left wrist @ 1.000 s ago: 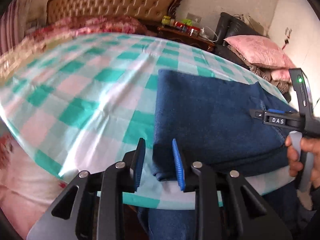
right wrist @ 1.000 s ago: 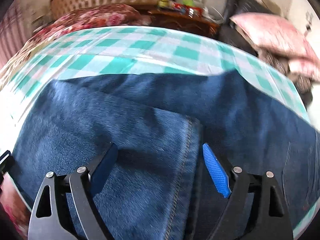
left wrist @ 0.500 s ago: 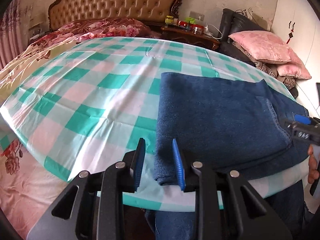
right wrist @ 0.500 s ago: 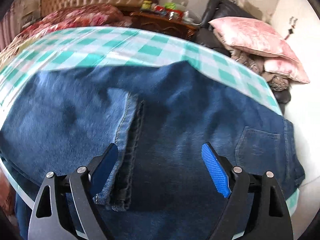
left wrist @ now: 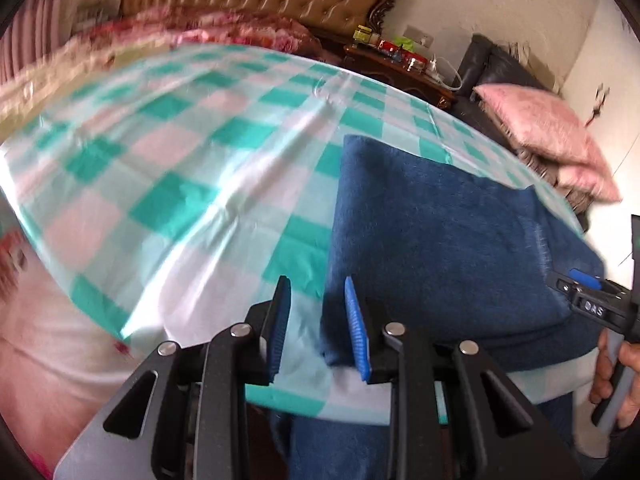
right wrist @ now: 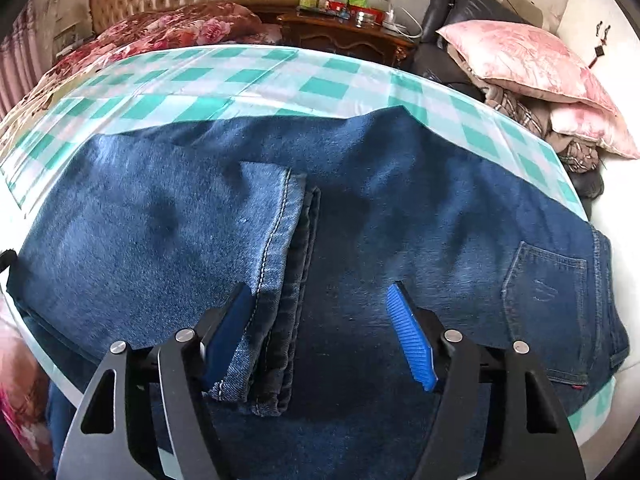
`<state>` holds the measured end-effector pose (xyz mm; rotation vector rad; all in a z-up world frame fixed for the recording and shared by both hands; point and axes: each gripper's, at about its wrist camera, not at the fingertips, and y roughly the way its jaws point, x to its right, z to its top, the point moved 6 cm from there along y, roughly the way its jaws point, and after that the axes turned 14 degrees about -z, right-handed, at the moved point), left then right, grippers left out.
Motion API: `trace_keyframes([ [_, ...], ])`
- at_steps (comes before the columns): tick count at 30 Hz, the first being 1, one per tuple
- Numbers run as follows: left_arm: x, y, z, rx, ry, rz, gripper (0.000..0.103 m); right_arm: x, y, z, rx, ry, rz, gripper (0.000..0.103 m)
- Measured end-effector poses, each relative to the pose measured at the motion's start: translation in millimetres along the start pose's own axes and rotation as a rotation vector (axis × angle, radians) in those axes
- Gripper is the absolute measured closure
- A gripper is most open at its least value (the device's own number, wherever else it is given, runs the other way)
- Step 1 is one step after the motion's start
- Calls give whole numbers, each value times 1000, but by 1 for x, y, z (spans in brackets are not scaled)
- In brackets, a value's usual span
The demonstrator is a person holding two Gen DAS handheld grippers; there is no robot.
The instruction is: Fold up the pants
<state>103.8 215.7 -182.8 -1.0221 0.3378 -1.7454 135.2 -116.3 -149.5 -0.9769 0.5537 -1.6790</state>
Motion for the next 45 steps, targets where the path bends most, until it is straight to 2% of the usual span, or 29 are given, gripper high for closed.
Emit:
trace_keyframes([
  [3,-1,1,-5,-10,-56,-70,75,-21,-22,30,24,-25,76,36],
  [5,2,2,-8,-30,-62,-112,75,-51,-37,54,53,-75,123,36],
  [9,0,2,-12,-35,-102,-162,74,-117,-58,83,16,-156,266,40],
  [11,-1,2,-12,-34,-117,-173,74,-150,-63,91,22,-206,256,40],
  [14,5,1,-11,-30,-81,-152,86,-185,-64,94,-11,-220,271,40],
  [16,10,-3,-9,-8,-49,-137,88,-201,-63,93,-15,-213,258,40],
  [20,23,-7,-9,22,39,-78,89,-222,-60,91,-16,-210,250,40],
  [25,34,-13,-9,68,121,-39,90,-242,-52,84,-29,-246,230,40],
  [36,30,-15,-9,98,147,-59,90,-264,-28,77,-73,-292,183,41],
  [41,31,-18,-9,107,161,-68,90,-268,-22,76,-68,-305,165,51],
  [43,31,-19,-8,115,158,-78,90,-267,-21,78,-57,-299,165,66],
  [45,27,-20,-6,125,109,-113,90,-265,-22,79,-50,-290,177,75],
])
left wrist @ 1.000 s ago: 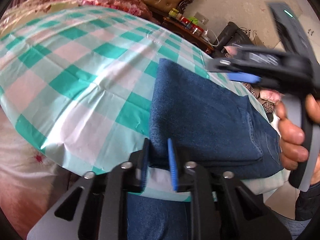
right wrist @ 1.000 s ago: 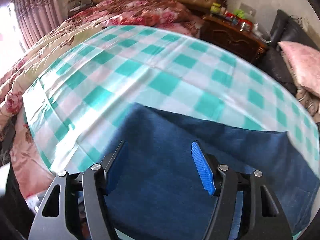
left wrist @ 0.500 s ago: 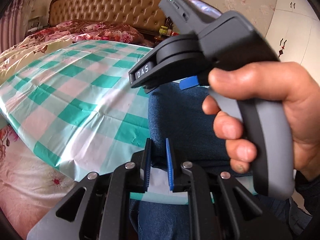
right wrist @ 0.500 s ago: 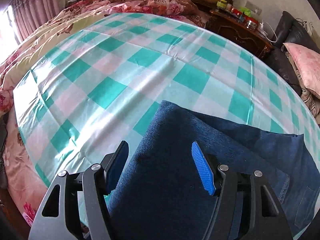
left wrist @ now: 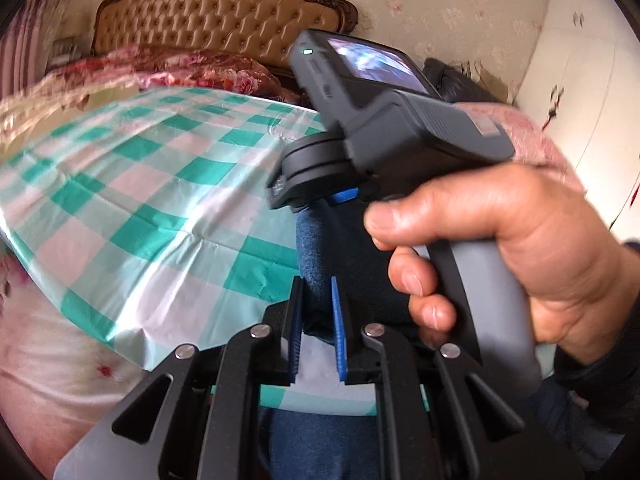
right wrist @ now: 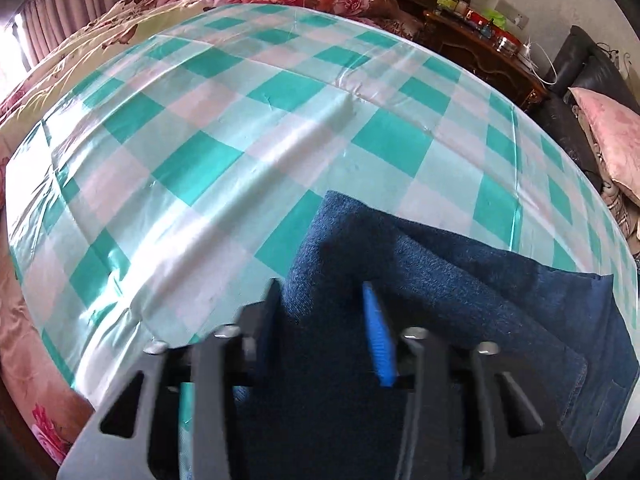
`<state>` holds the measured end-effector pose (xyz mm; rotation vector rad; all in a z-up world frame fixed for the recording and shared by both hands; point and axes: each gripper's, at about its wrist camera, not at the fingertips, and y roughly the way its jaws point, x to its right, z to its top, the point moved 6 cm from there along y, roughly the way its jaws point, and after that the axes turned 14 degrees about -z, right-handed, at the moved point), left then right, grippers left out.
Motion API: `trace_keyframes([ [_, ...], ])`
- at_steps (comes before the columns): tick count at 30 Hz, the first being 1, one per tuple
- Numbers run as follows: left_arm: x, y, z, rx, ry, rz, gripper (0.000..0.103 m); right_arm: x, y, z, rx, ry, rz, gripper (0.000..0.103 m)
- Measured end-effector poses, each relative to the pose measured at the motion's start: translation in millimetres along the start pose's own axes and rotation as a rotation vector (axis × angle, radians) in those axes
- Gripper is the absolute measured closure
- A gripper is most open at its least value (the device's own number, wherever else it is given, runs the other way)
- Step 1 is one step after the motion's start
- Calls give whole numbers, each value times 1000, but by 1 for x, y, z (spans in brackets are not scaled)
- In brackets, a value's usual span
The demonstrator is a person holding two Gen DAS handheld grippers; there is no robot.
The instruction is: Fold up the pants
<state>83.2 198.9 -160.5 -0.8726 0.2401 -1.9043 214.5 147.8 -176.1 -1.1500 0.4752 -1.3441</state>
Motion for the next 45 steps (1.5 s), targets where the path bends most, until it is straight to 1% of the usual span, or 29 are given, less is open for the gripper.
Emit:
trace_keyframes([
  [2,-12,0,-1,19,-112,-34,84,3,-1,1,4,10,15,81],
  [3,-19,0,-3,25,-171,-40,59,5,-1,1,3,18,27,84],
  [4,-27,1,-5,27,-225,-37,39,7,-2,1,1,30,42,87],
  [6,-35,4,-9,37,-289,-60,39,11,-3,2,2,48,65,88],
  [8,-30,10,-7,21,-271,-59,45,15,-6,2,9,62,83,89],
  [9,-27,15,-5,1,-271,-78,56,17,-8,2,10,70,93,90],
  [10,-21,21,-5,-34,-256,-70,75,20,-10,3,11,82,108,91],
  [11,-14,22,-5,-47,-234,-53,86,24,-14,4,12,93,125,91],
  [12,-6,19,-3,-34,-209,-37,88,30,-19,4,20,107,140,92],
  [16,54,-3,24,25,22,29,90,80,-60,9,89,194,213,93],
  [17,84,-8,36,49,111,42,90,104,-75,9,118,228,227,93],
  [18,102,-10,43,66,159,41,90,123,-86,9,138,254,238,93],
  [22,225,-5,66,123,398,-44,90,252,-128,-12,211,431,318,93],
  [25,331,30,54,120,593,-123,90,356,-132,-51,220,564,367,93],
  [27,376,57,35,105,661,-159,90,415,-111,-86,196,618,389,91],
  [29,413,101,0,43,715,-171,90,449,-78,-121,146,644,367,85],
  [30,425,122,-21,4,737,-170,90,461,-58,-139,112,658,369,82],
  [32,442,160,-60,-67,809,-137,90,477,-8,-174,21,676,381,81],
  [34,444,190,-91,-143,862,-107,89,480,31,-200,-68,672,379,79],
  [35,444,201,-103,-170,898,-83,86,479,41,-207,-85,664,386,79],
  [36,442,205,-110,-168,935,-58,85,480,44,-210,-84,660,392,78],
  [38,442,210,-114,-146,993,2,71,482,48,-211,-71,663,428,73],
  [39,439,214,-114,-146,1006,21,63,482,49,-208,-67,661,438,54],
  [40,438,217,-114,-145,1018,32,63,483,48,-205,-57,655,439,36],
  [41,438,219,-116,-137,1040,47,63,483,46,-201,-41,643,439,34],
  [42,436,220,-118,-137,1061,58,69,482,45,-198,-32,628,439,34],
  [43,435,221,-123,-147,1074,55,88,479,47,-194,-34,618,435,35],
  [44,435,223,-125,-154,1089,67,90,478,51,-191,-44,610,430,39],
  [45,436,219,-127,-141,1106,82,90,471,58,-188,-79,592,423,64],
])
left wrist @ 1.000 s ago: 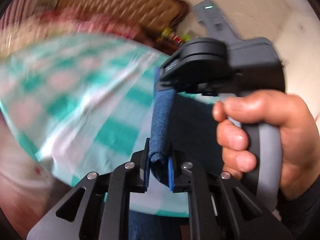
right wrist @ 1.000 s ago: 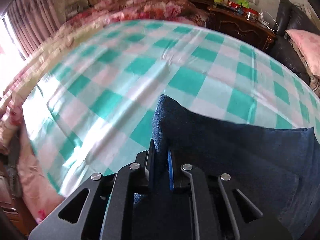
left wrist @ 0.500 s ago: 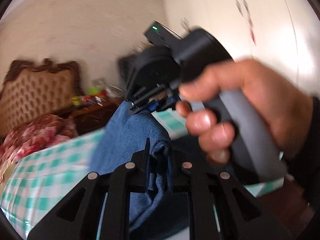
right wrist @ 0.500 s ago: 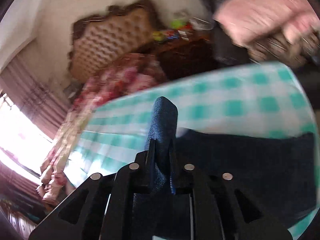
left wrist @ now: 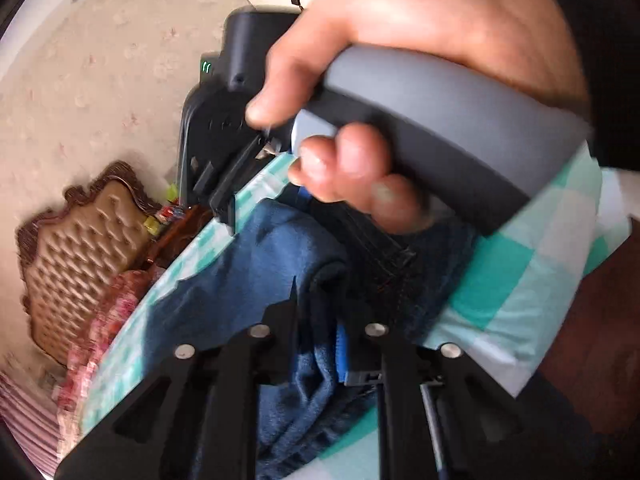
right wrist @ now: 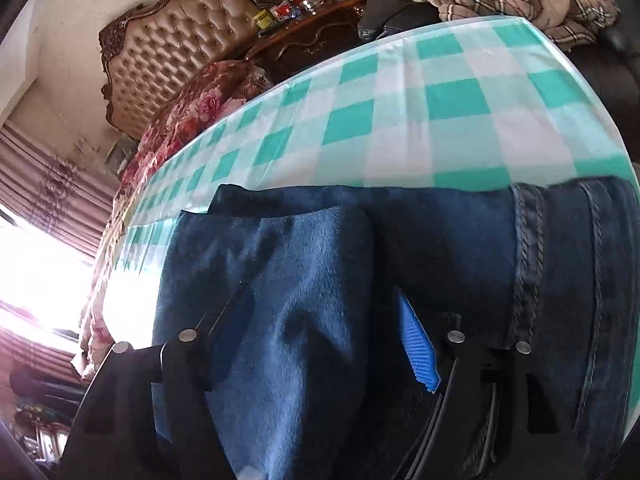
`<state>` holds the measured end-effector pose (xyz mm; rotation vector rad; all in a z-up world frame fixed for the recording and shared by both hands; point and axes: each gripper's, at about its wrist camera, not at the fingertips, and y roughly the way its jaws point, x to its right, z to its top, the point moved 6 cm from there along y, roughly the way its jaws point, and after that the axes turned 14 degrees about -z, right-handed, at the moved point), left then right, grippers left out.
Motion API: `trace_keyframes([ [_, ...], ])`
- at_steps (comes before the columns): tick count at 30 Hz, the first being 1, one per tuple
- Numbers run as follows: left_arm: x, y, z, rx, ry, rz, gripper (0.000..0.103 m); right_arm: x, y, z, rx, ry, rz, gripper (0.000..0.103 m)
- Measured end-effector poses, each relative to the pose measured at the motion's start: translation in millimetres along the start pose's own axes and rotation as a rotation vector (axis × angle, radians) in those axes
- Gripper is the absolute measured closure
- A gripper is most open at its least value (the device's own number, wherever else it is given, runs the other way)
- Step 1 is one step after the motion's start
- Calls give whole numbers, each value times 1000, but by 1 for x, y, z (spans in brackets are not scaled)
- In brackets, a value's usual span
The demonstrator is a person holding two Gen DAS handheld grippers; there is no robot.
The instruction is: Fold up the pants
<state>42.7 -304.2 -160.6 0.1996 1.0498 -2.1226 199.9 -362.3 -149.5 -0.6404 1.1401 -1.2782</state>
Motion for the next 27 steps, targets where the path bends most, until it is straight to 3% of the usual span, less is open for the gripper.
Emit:
trace_keyframes([
  [3,-3,-5,7,0,30,51,92,6,-6,1,-7,-18,-21,91],
  [4,-1,-12,14,12,33,65,92,4,-19,4,15,-25,5,92],
  [7,-7,-34,49,95,69,101,92,10,-69,18,110,-39,21,93],
  [12,25,-27,96,158,93,25,92,60,-104,27,164,-6,-38,93],
  [15,60,16,91,86,139,-65,92,96,-77,17,108,24,-73,93],
  [18,75,43,78,22,160,-108,92,112,-50,3,79,23,-97,93],
  [24,69,9,97,91,135,-71,92,97,-100,9,191,-3,-44,94],
  [27,78,7,112,103,140,-92,92,108,-111,12,216,7,-49,94],
])
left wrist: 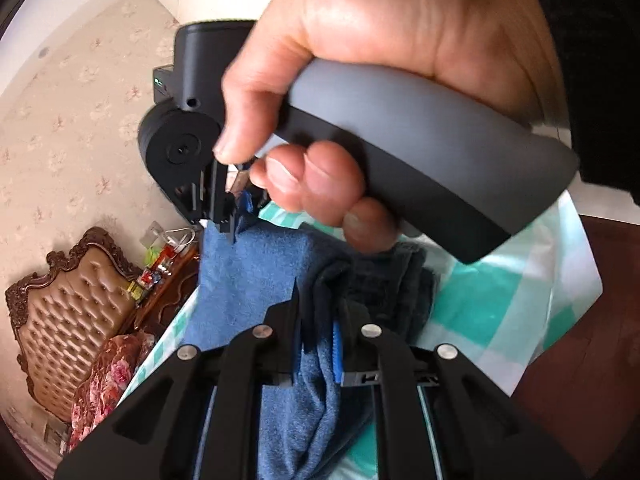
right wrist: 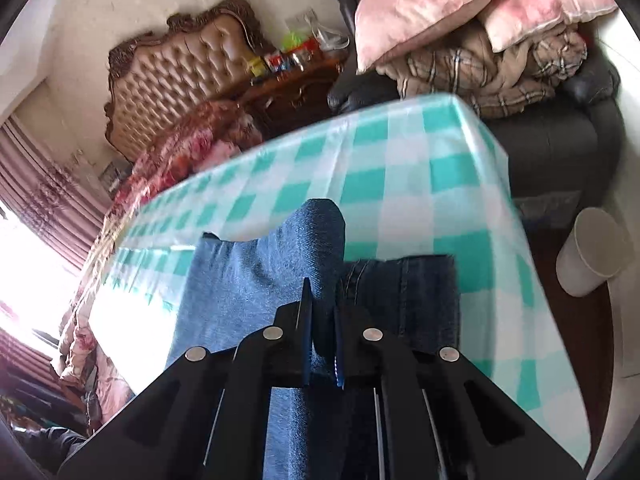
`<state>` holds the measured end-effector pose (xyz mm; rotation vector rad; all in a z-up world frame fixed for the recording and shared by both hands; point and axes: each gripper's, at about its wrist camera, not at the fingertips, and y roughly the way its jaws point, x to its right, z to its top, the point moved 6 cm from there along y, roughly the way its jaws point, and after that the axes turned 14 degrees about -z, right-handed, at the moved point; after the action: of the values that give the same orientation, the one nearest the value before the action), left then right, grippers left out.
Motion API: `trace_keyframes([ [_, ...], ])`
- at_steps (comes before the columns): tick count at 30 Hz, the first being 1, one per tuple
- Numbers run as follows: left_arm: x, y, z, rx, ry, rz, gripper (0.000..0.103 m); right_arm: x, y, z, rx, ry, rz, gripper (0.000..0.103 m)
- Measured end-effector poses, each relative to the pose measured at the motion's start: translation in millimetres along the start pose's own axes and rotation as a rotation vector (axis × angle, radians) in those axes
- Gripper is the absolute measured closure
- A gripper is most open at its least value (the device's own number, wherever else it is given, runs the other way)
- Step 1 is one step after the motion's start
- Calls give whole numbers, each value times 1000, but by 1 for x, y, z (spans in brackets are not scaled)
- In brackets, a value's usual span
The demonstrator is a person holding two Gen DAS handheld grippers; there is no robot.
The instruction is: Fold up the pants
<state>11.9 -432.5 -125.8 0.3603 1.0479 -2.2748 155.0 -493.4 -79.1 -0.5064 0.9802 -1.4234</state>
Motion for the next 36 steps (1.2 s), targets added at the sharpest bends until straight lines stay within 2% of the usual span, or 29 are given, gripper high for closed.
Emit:
trace_keyframes([
  [2,10,16,0,-17,-2,-44,91,19,22,-8,-45,35,-30,94],
  [3,13,23,-4,-26,-4,-72,88,26,34,-13,-66,46,-52,94],
  [5,18,33,-12,-23,-20,-126,83,33,47,-25,-62,57,-65,94],
  [6,15,31,-15,-15,-37,-136,71,35,47,-27,-47,66,-59,93],
  [7,6,23,-15,3,-79,-162,57,37,45,-27,-35,77,-58,93],
  [8,-3,15,-17,26,-120,-189,53,37,44,-27,-29,79,-69,93],
  [10,-33,-10,-21,92,-218,-235,49,42,34,-29,-14,81,-119,93],
  [12,-71,-23,-24,133,-323,-236,49,46,18,-28,29,89,-166,93],
  [14,-126,-24,-25,180,-473,-211,51,47,-11,-32,97,89,-279,93],
  [15,-150,-19,-25,190,-522,-194,64,42,-21,-33,125,74,-303,93],
  [16,-168,-9,-25,191,-563,-215,81,29,-32,-37,158,41,-333,93],
  [17,-189,12,-24,176,-626,-270,87,19,-35,-42,166,14,-344,93],
  [18,-201,31,-22,149,-659,-296,94,8,-34,-47,169,-12,-362,93],
  [19,-202,53,-13,114,-662,-342,96,-2,-30,-54,176,-36,-428,93],
  [21,-198,85,1,68,-661,-445,97,-6,-18,-64,163,-42,-482,93],
  [22,-190,108,9,22,-655,-520,97,-3,-5,-71,122,-24,-496,93],
  [23,-169,114,13,-11,-658,-561,97,0,6,-78,85,-11,-502,93],
  [24,-157,130,13,-55,-659,-568,97,4,15,-84,63,-7,-518,93],
  [25,-136,133,12,-77,-637,-559,97,6,21,-88,59,-15,-545,93],
  [27,-133,147,13,-87,-573,-524,97,6,22,-90,71,-15,-555,93],
  [29,-136,151,14,-102,-596,-508,96,6,24,-89,69,-17,-565,93],
  [33,-149,120,17,-29,-630,-486,96,6,25,-92,76,-6,-564,93],
  [36,-150,102,6,-37,-652,-461,96,6,26,-93,83,-7,-566,93],
])
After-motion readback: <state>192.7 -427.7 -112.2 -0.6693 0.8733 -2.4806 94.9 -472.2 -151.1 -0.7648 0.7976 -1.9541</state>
